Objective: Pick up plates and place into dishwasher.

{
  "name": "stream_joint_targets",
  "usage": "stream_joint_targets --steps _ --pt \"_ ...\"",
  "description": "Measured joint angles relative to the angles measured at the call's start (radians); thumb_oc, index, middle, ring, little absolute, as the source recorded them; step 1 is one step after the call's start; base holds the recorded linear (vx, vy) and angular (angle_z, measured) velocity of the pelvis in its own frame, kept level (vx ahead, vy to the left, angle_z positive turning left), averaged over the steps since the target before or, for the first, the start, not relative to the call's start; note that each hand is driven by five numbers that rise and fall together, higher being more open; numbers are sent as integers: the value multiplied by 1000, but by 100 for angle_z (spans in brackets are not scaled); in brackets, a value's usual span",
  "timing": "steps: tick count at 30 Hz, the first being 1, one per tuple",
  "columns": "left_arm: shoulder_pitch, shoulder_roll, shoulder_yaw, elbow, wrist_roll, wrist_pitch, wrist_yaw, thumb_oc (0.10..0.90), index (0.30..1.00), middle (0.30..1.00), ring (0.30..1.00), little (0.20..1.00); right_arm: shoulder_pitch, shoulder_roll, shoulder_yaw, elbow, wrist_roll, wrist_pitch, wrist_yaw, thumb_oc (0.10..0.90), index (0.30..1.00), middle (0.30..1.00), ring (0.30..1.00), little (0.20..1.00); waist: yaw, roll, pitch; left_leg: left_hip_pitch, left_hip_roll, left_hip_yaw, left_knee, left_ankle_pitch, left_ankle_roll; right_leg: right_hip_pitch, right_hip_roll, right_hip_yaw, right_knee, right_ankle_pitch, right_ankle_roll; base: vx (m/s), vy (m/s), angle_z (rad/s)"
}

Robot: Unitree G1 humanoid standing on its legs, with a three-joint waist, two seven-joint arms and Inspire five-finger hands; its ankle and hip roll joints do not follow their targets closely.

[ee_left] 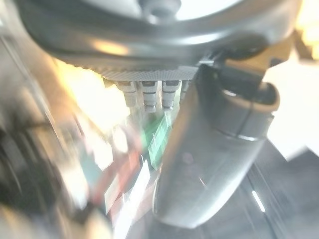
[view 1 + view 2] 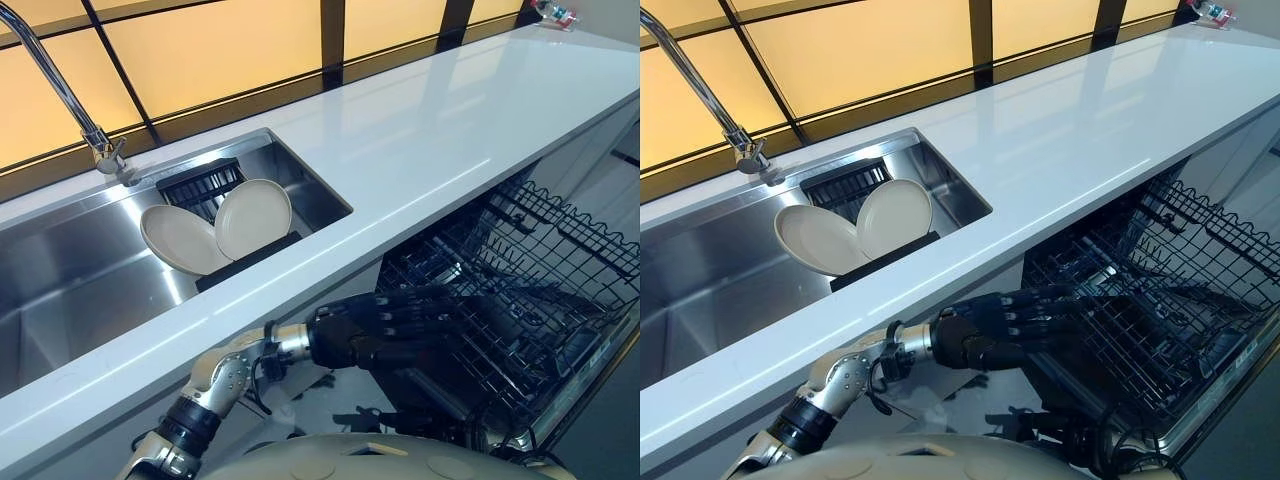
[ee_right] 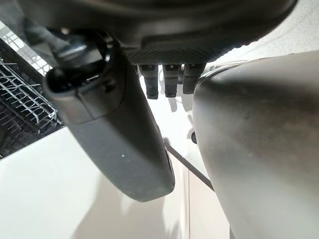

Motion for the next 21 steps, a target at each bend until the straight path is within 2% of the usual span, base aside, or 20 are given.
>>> stream_joint_targets --steps 2,3,4,6,8,9,10,12,13,16,18,19,21 --pt "-56 -24 -34 -81 -204 -7 44 800 900 900 900 900 -11 4 21 1 10 -7 -11 800 900 900 900 900 -13 0 0 5 1 3 0 -2 0 2 0 5 0 -1 2 6 -30 -6" --pt "-72 -32 -35 -101 -255 -15 59 800 900 900 900 900 -12 5 21 1 13 -9 -13 800 900 900 900 900 -19 1 -1 5 2 3 0 -3 1 3 1 5 0 -1 2 2 -33 -3" --pt "-103 -38 -33 -133 -349 -52 102 800 900 900 900 900 -13 5 23 3 22 -11 -15 800 900 900 900 900 -25 2 -1 5 3 4 0 -4 3 2 1 5 0 -1 2 0 0 0" --pt "-142 -41 -12 -173 -470 -167 179 800 900 900 900 900 -8 6 23 3 30 -15 -17 800 900 900 900 900 -27 3 -3 6 4 7 0 -5 2 3 2 6 0 -1 2 2 -16 -1" --pt "-151 -38 34 -186 -449 -319 220 800 900 900 900 900 -8 4 26 10 37 -19 -17 800 900 900 900 900 -23 5 -5 6 5 5 0 -5 2 3 3 5 0 -1 1 0 0 0" --pt "-151 -32 66 -191 -401 -391 245 800 900 900 900 900 -7 4 31 10 41 -22 -18 800 900 900 900 900 -22 5 -5 6 5 4 0 -5 2 3 3 5 0 -1 1 -7 -12 4" --pt "-151 -8 106 -191 -296 -492 277 800 900 900 900 900 -6 2 31 12 44 -25 -18 800 900 900 900 900 -19 5 -5 5 5 0 0 -5 2 3 3 2 0 -1 1 3 -10 5" --pt "-151 70 190 -191 -73 -648 371 800 900 900 900 900 11 2 31 14 48 -37 -17 800 900 900 900 900 -10 5 -6 2 5 -1 0 -5 2 2 2 0 0 -1 1 22 -15 4" --pt "-151 115 240 -191 41 -695 429 800 900 900 900 900 18 2 29 15 49 -47 -15 800 900 900 900 900 -4 6 -6 2 5 -3 0 -5 2 3 2 -2 -1 -1 1 33 -18 3" --pt "-153 208 407 -190 357 -752 587 800 900 900 900 900 39 5 20 16 50 -78 -5 800 900 900 900 900 3 0 -6 -3 2 -16 0 -2 -1 5 -1 -20 -2 -2 2 46 -10 14" --pt "-157 264 498 -185 528 -762 690 800 900 900 900 900 42 7 19 26 49 -80 5 800 900 900 900 900 23 -10 -10 -3 -2 -25 4 0 0 5 -1 -23 -2 -3 3 54 10 16" --pt "-161 292 526 -182 597 -762 727 800 900 900 900 900 40 7 19 34 49 -78 7 800 900 900 900 900 34 -13 -12 -1 -4 -27 5 0 0 9 -2 -23 -3 -3 3 51 30 11" --pt "-202 397 541 -126 707 -753 770 800 900 900 900 900 39 7 21 46 49 -70 8 800 900 900 900 900 51 -17 -11 11 -5 -33 5 0 1 24 -3 -21 -5 -8 8 38 42 12"
